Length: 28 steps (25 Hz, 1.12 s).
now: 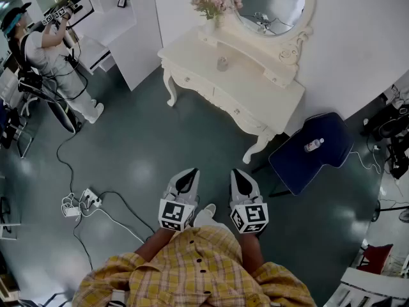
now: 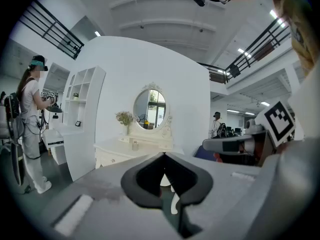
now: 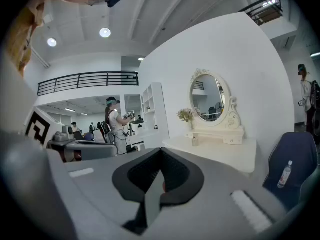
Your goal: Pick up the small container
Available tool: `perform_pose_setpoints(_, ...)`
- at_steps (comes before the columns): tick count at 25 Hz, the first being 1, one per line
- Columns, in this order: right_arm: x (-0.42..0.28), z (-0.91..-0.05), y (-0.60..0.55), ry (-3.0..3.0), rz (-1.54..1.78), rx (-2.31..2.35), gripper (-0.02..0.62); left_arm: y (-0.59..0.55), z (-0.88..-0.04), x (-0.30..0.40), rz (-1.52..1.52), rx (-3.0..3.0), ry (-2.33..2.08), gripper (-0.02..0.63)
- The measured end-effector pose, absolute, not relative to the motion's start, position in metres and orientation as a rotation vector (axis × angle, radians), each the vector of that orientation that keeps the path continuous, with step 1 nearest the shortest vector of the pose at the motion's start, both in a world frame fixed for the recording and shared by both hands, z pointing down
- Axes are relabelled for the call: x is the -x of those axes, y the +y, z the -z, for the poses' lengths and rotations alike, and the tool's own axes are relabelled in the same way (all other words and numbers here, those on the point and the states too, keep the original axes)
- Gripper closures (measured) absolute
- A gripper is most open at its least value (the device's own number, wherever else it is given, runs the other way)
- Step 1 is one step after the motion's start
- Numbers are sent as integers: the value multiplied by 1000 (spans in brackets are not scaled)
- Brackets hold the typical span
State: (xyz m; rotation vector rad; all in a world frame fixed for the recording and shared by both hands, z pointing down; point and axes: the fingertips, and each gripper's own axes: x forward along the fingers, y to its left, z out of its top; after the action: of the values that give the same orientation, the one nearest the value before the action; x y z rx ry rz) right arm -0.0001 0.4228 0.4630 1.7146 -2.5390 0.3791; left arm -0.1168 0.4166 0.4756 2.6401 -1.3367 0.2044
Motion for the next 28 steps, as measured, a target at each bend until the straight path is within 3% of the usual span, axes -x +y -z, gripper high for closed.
perform_pose_setpoints(28, -26, -470, 374, -2639, -430, -1621, 592, 375, -485, 85, -238, -2605, -1401, 606)
